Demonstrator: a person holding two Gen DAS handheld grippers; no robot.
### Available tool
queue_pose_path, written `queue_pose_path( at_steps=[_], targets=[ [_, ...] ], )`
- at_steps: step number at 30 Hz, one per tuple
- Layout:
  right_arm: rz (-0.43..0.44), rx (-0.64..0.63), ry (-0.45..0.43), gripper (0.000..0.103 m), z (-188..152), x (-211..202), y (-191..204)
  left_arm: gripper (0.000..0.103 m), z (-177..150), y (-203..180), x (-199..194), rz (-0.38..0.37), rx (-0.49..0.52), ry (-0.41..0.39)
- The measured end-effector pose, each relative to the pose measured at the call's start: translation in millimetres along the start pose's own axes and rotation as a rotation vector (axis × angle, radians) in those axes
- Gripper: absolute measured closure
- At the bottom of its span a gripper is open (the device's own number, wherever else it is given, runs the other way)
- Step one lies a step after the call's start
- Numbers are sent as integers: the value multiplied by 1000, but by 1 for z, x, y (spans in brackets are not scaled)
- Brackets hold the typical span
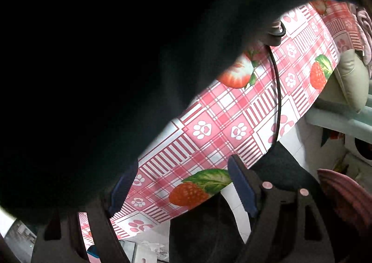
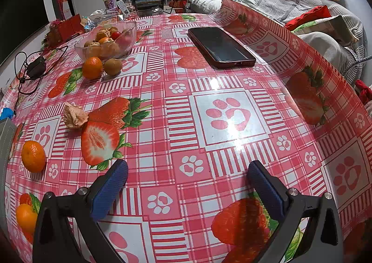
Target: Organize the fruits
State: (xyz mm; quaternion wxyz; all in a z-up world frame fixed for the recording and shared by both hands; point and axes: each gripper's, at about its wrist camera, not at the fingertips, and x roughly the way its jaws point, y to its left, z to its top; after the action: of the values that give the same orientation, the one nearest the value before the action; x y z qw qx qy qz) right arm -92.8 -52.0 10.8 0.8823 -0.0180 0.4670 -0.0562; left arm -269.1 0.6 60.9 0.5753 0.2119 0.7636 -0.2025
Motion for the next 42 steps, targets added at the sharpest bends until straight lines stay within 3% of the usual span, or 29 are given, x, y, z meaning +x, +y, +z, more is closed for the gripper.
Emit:
queue_pose_path(
  at_steps=[19,22,25,28,31,36,40,42],
  targets=[
    [0,0,0,0,0,0,0,18,-18,-21,0,24,-2,-15],
    [0,0,1,0,0,0,0,18,-22,-16,1,10,-39,-9],
    [0,0,1,0,0,-1,0,18,-24,26,-12,13,-138,-64],
    [0,-1,0,0,0,-1,0,18,-30,72,-42,42,-266,-219],
    [0,-1,1,0,0,-1,0,18,-44,96,-56,62,-349,-295],
    [0,-1,1,0,0,0,0,18,-10,166,-61,32,-471,-284],
    [-1,-1,1,0,0,0,0,18,31,186,-62,-39,-505,-294],
    [0,0,1,0,1,1,0,18,49,201,-60,-27,-513,-291]
  ],
)
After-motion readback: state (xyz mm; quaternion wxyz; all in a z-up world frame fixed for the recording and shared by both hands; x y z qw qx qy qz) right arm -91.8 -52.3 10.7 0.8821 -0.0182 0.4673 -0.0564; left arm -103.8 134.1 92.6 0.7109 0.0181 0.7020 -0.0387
